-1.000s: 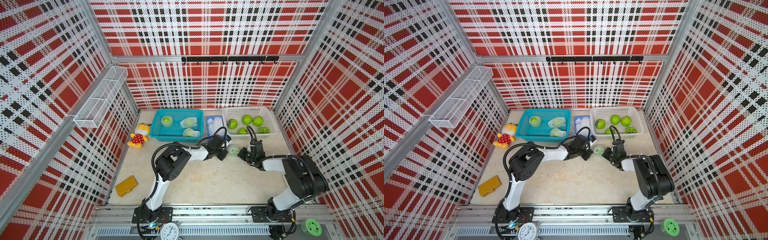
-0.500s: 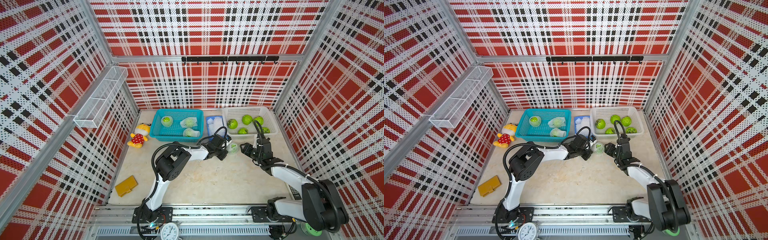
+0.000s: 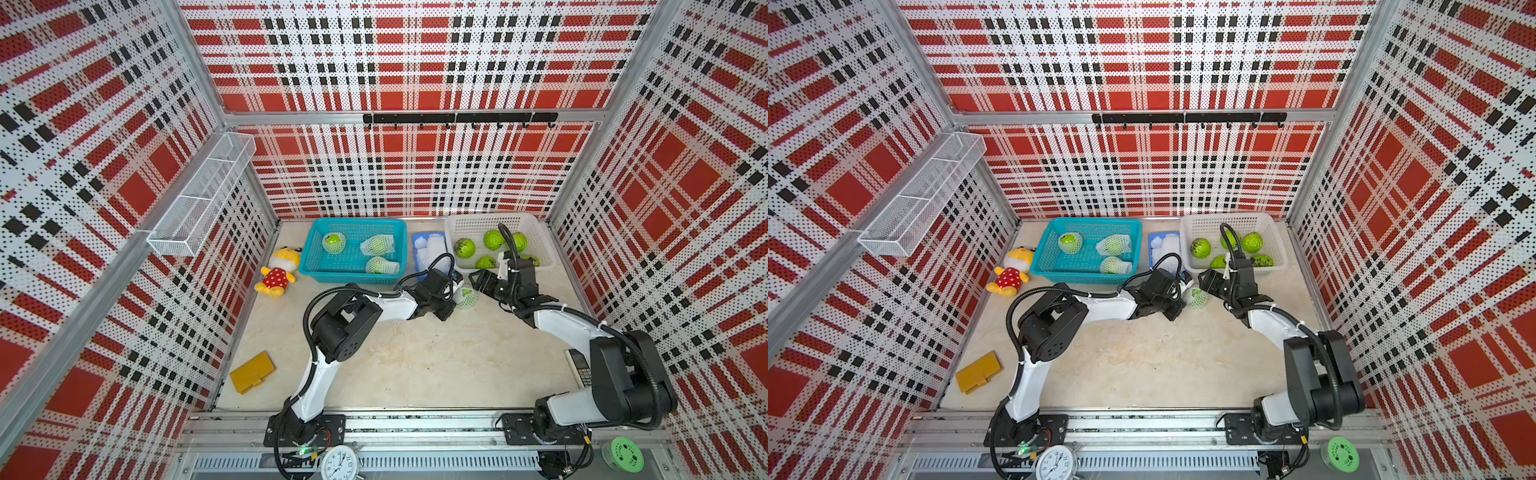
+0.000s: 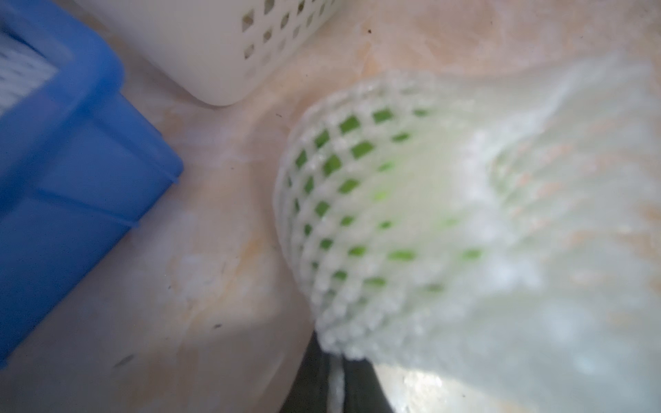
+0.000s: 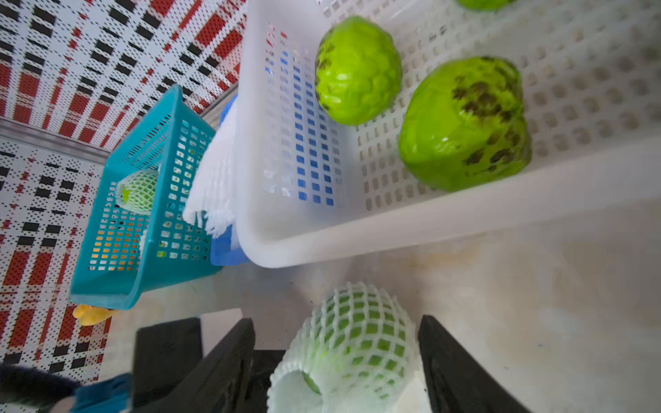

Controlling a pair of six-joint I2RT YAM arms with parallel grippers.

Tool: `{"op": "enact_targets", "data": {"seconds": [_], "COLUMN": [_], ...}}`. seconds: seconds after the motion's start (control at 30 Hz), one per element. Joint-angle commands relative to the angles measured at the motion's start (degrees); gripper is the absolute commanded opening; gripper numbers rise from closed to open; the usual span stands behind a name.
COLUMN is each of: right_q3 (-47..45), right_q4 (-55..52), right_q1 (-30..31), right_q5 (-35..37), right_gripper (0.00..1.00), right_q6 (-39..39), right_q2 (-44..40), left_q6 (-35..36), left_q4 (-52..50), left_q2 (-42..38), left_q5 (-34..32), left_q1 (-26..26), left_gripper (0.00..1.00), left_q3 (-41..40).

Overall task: Sleeve custard apples in foam nets
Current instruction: Put on the foam net on the custard apple.

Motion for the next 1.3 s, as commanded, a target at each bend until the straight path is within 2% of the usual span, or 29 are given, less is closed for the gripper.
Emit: {"op": "enact_targets", "data": {"seconds": [0.0, 0.27, 0.33, 0.5, 0.63, 0.8, 0.83, 1.03, 1.27], "right_q3": [0.21, -0.87, -0.99, -1.02, -2.26, -2.69, -2.84, -3.61, -4.83], "right_q4": [3.8, 8.85, 9.87, 10.77, 11.66, 9.61, 9.32, 8.94, 9.59], "right_q1": [1.0, 1.26, 1.24, 1.24, 1.24, 1.0, 0.85, -0.58, -1.35], "right_q5": [-1.26, -1.07, -0.6, 0.64, 1.74, 2.05, 1.91, -1.86, -5.68], "right_gripper": [0.78, 0.79, 0.79, 0.79, 0.78, 0.79, 0.79, 0.81, 0.95], "right_q6": [-1.33, -0.55, -0.36, -0.32, 0.13, -0.51, -0.55, 1.17, 2.38], "right_q2": [2.56, 10.11, 11.57, 13.54, 12.89, 9.73, 8.91, 7.01, 4.46], "left_q6": [-0.45, -0.25, -0.29, -0.02, 0.03, 0.08, 0.0, -0.65, -1.11], "left_q4": [-5.02, -4.84, -4.71, -3.97, -3.79, -2.81, -2.41, -0.98, 0.09], "left_q2": [2.76, 2.52, 2.27, 1.09, 0.11, -2.3, -2.76, -6.25, -9.25], "left_q5": [-0.63, -0.72, -0.99, -1.82, -2.63, -4.77, -4.89, -7.38, -9.5], "left_q1": [-0.15, -0.32, -0.39, -0.63, -0.7, -1.05, -1.12, -1.43, -1.97], "left_gripper": [0.13, 0.23, 0.28, 0.48, 0.6, 0.89, 0.93, 0.97, 0.99], "left_q3": [0.25, -0.24, -0.41, -1.89, -3.15, -6.23, -6.96, -10.43, -12.83]}}
